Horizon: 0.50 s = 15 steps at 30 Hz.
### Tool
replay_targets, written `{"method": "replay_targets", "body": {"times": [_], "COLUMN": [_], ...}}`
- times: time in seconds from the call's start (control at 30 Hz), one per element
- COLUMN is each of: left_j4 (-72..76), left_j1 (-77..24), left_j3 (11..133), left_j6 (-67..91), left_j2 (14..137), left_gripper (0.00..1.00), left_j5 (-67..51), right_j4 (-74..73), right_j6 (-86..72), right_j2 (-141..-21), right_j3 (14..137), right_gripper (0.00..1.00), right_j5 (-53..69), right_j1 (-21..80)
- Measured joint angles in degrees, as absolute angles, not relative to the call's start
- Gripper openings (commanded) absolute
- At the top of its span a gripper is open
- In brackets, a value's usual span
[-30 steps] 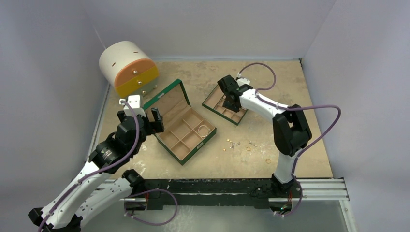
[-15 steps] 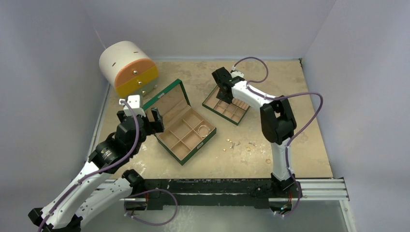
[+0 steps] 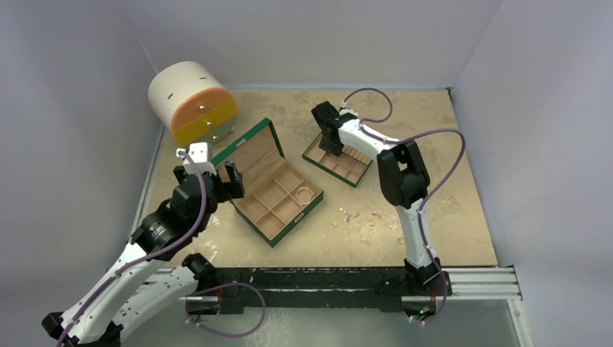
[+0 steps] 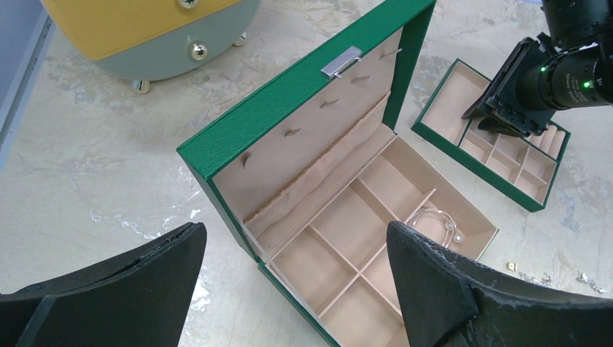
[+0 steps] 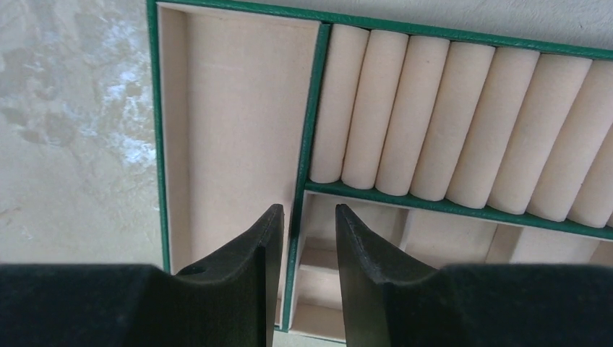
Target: Organize the mixed jewelry
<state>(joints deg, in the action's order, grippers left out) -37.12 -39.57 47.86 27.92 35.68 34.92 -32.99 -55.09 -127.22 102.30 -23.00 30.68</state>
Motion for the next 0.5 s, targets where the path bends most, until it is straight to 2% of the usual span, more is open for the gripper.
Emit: {"method": "replay_targets", "body": {"times": [0.23,0.37,0.5], "left_j4": [-37.1,-37.1,-37.1], "left_j1": [-39.6,-39.6,-39.6], "left_j3": [47.9,47.9,47.9], "left_j6": [27.9,27.9,27.9], "left_j2": [35.4,35.3,35.2], "left_gripper": [0.96,0.96,0.96], "left_j5": [35.0,35.0,35.1], "right_j4": [-33.2,-33.2,-33.7], "right_j6": [-55.7,-55.8,-55.9], "right_j2": [-128.2,-128.2,-128.2], "right_j3": [102.6,102.7,102.8], "right_gripper": [0.18,0.01,0.00], "right_j5": [-22.9,-22.9,-23.0], "right_j1": [30.7,30.7,30.7]}}
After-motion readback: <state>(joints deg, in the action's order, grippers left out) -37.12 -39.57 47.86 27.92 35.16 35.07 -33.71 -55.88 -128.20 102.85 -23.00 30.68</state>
